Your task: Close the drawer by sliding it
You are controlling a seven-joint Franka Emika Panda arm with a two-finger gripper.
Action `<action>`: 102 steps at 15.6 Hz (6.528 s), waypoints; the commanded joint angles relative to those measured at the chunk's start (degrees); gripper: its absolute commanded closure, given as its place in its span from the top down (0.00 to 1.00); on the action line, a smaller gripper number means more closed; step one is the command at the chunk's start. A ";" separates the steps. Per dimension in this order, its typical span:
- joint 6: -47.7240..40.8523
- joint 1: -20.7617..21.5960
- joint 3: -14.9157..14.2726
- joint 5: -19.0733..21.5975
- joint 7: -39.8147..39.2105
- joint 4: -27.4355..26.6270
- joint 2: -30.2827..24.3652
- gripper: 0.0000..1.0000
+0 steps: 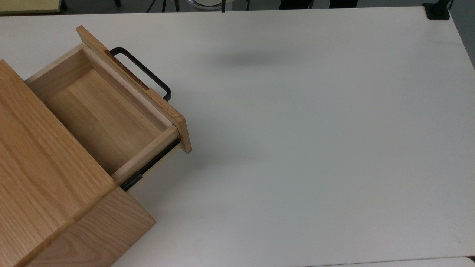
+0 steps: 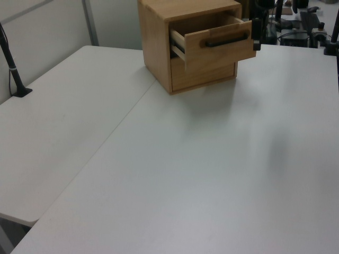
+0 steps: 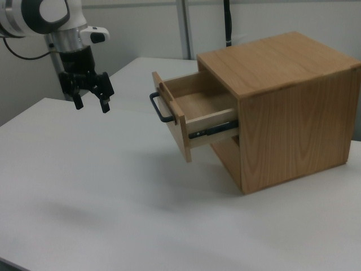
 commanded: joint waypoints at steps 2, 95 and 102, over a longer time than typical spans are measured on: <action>-0.75 0.10 -0.16 1.35 0.99 -0.06 -0.07 1.00; 12.46 -3.50 1.60 -0.86 14.46 5.92 10.32 0.00; 3.64 -2.19 0.73 2.06 0.55 -3.21 0.12 0.02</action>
